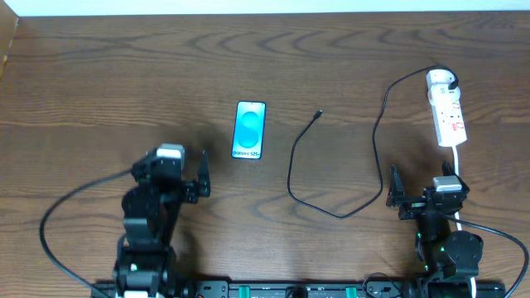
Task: Plug charger to phone and switch on socket
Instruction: 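Move the left gripper forward over the blue-screened phone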
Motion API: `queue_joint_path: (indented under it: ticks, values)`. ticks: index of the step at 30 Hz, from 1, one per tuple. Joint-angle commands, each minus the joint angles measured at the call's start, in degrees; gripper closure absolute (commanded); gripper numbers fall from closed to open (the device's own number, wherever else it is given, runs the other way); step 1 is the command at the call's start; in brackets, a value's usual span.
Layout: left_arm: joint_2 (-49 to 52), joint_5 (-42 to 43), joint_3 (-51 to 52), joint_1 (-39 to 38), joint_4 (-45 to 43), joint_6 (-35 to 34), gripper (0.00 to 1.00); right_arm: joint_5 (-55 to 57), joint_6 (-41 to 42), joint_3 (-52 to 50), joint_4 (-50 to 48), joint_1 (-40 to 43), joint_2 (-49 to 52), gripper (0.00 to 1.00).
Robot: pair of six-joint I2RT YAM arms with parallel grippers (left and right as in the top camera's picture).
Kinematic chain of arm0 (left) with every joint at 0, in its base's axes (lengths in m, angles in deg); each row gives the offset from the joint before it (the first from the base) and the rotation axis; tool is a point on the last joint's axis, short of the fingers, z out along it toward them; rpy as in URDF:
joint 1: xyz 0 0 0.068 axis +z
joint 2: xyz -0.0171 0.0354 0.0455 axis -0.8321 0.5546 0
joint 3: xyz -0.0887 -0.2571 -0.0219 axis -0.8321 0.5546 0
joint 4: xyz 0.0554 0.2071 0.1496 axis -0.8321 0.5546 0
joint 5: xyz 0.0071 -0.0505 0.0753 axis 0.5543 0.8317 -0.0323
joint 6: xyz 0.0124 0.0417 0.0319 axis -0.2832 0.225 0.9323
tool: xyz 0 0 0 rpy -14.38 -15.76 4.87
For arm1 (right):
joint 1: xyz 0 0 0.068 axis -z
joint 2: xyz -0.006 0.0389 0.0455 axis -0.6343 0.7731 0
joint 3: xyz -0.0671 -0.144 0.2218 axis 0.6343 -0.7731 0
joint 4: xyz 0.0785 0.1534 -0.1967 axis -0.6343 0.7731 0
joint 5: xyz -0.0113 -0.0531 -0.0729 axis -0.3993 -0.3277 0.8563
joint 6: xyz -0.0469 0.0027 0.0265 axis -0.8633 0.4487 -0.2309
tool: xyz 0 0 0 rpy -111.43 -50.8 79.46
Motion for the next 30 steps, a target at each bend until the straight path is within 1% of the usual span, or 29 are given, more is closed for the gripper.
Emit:
queue_joint_path:
  ticks: [1,5,8,13,15,17,24,30]
  values:
    - [7.3,2.1,-7.5,0.3,0.2,0.3,0.01,0.4,-0.4,-0.2,0.1,-0.5,-0.3,0.01]
    - [15.8,3.3,-16.2,0.3,3.0,0.3,0.01,0.4,-0.4,-0.2,0.1,-0.5,-0.3,0.01]
    - [21.9,4.5,-23.7,0.3,7.8,0.3,0.01,0.4,-0.4,-0.2,0.1,-0.5,-0.3,0.01]
    - [30.9,4.8,-36.9,0.2,18.1,0.3,0.01,0.4,-0.4,-0.2,0.0,-0.5,-0.3,0.01]
    - [36.1,7.2,-44.7,0.2,23.9,0.3,0.01,0.4,-0.4,-0.2,0.1,-0.5,-0.3,0.01]
    - [39.1,8.9,-49.0,0.0,26.4,0.3,0.01,0.4,-0.4,-0.2,0.1,-0.5,-0.3,0.01]
    - [50.6,9.0,-63.5,-2.7,36.7,0.3,0.01,0.4,-0.4,-0.2,0.1,-0.5,-0.3,0.01]
    - [64.1,9.0,-77.4,-5.9,50.1,0.7,0.01,0.4,-0.4,-0.2,0.1,-0.5,-0.3,0.01]
